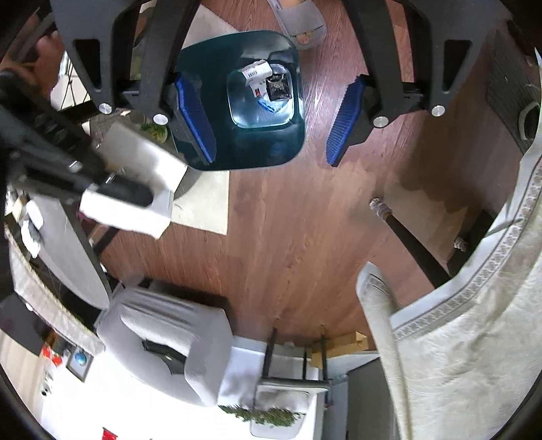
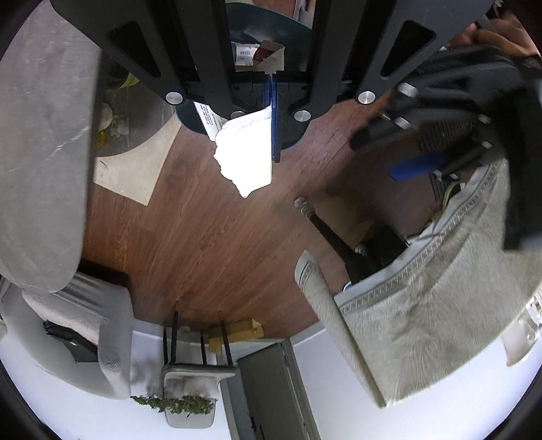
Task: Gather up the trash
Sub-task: 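Carry the black bag and tissue with both tools over the teal bin, then open both tools to drop the bag and tissue into the bin, then move both tools back toward the foil balls on the table, then grasp the crumpled white paper with the right tool while the left tool grasps a foil ball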
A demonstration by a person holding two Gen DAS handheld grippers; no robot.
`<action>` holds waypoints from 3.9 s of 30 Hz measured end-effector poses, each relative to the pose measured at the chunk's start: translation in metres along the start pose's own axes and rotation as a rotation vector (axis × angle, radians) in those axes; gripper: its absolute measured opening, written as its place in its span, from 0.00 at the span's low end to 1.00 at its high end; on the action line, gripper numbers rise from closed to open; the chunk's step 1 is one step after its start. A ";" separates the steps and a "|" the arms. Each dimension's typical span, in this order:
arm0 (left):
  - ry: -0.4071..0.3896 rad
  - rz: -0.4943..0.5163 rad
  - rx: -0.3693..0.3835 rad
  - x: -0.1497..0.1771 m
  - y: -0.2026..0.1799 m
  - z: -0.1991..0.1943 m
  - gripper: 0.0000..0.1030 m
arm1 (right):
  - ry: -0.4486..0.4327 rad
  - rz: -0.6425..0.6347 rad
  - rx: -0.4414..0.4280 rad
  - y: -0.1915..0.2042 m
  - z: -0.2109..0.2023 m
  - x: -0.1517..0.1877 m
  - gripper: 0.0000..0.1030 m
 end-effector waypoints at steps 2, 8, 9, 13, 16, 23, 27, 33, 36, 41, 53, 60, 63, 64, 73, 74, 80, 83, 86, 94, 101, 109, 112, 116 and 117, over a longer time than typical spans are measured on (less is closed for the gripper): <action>-0.010 -0.014 -0.002 -0.003 0.006 -0.004 0.68 | 0.023 -0.007 0.000 0.001 0.009 0.004 0.00; -0.034 -0.046 -0.003 -0.009 0.013 -0.015 0.65 | 0.113 -0.040 0.001 0.006 0.042 0.021 0.00; -0.039 -0.046 -0.003 -0.010 0.012 -0.017 0.65 | 0.129 -0.050 -0.001 0.008 0.047 0.024 0.00; -0.046 -0.038 0.010 -0.011 0.009 -0.022 0.65 | 0.188 -0.102 0.021 0.014 0.065 0.039 0.01; -0.054 -0.022 0.015 -0.013 0.003 -0.025 0.65 | 0.228 -0.110 0.041 0.010 0.075 0.050 0.01; -0.090 0.010 0.043 -0.018 -0.008 -0.039 0.65 | 0.314 -0.105 0.055 0.004 0.089 0.067 0.26; -0.114 0.022 0.046 -0.021 -0.013 -0.047 0.65 | 0.309 -0.108 0.050 0.007 0.088 0.068 0.50; -0.145 0.025 0.043 -0.027 -0.016 -0.056 0.65 | 0.292 -0.112 0.031 0.010 0.079 0.065 0.50; -0.170 0.013 0.048 -0.031 -0.018 -0.065 0.65 | 0.263 -0.115 0.016 0.015 0.070 0.060 0.50; -0.241 0.016 0.030 -0.042 -0.018 -0.085 0.65 | 0.194 -0.133 -0.016 0.024 0.043 0.049 0.50; -0.317 0.006 0.062 -0.056 -0.039 -0.106 0.67 | -0.029 -0.138 -0.019 0.016 -0.058 0.011 0.50; -0.316 0.066 0.113 -0.055 -0.080 -0.103 0.70 | -0.119 -0.083 0.036 -0.029 -0.107 0.009 0.50; -0.315 0.120 0.139 -0.054 -0.105 -0.101 0.71 | -0.146 -0.063 0.076 -0.051 -0.126 0.013 0.50; -0.313 0.134 0.148 -0.053 -0.113 -0.101 0.71 | -0.151 -0.055 0.087 -0.058 -0.131 0.015 0.50; -0.305 0.228 0.210 -0.047 -0.183 -0.094 0.82 | -0.201 0.007 0.222 -0.120 -0.183 0.032 0.53; -0.303 0.236 0.215 -0.044 -0.188 -0.093 0.82 | -0.206 0.019 0.234 -0.128 -0.189 0.036 0.54; -0.275 0.254 0.249 -0.039 -0.220 -0.082 0.82 | -0.209 0.084 0.284 -0.161 -0.207 0.056 0.55; -0.261 0.262 0.262 -0.039 -0.233 -0.077 0.82 | -0.213 0.105 0.314 -0.175 -0.216 0.065 0.59; -0.255 0.279 0.270 -0.037 -0.244 -0.072 0.82 | -0.219 0.132 0.351 -0.194 -0.225 0.073 0.63; -0.216 0.327 0.290 -0.040 -0.277 -0.048 0.83 | -0.206 0.182 0.433 -0.234 -0.235 0.083 0.64; -0.188 0.376 0.315 -0.042 -0.307 -0.029 0.83 | -0.140 0.209 0.458 -0.261 -0.221 0.092 0.68; -0.144 0.412 0.324 -0.043 -0.343 -0.003 0.84 | -0.078 0.238 0.446 -0.277 -0.206 0.103 0.68; -0.116 0.414 0.333 -0.043 -0.357 0.007 0.83 | -0.064 0.255 0.423 -0.282 -0.201 0.107 0.57; -0.094 0.450 0.344 -0.038 -0.375 0.015 0.83 | -0.076 0.251 0.412 -0.284 -0.206 0.108 0.49; -0.089 0.455 0.344 -0.037 -0.379 0.018 0.83 | -0.084 0.258 0.412 -0.286 -0.209 0.109 0.49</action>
Point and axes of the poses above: each gripper's, at about its wrist camera, not at the fingertips, and z roughly the way its jaws point, y to its left, x to its underside, the point moved 5 cm from there along z, roughly the way its jaws point, and after that the axes turned 6 degrees about -z, right-handed, at the moved point
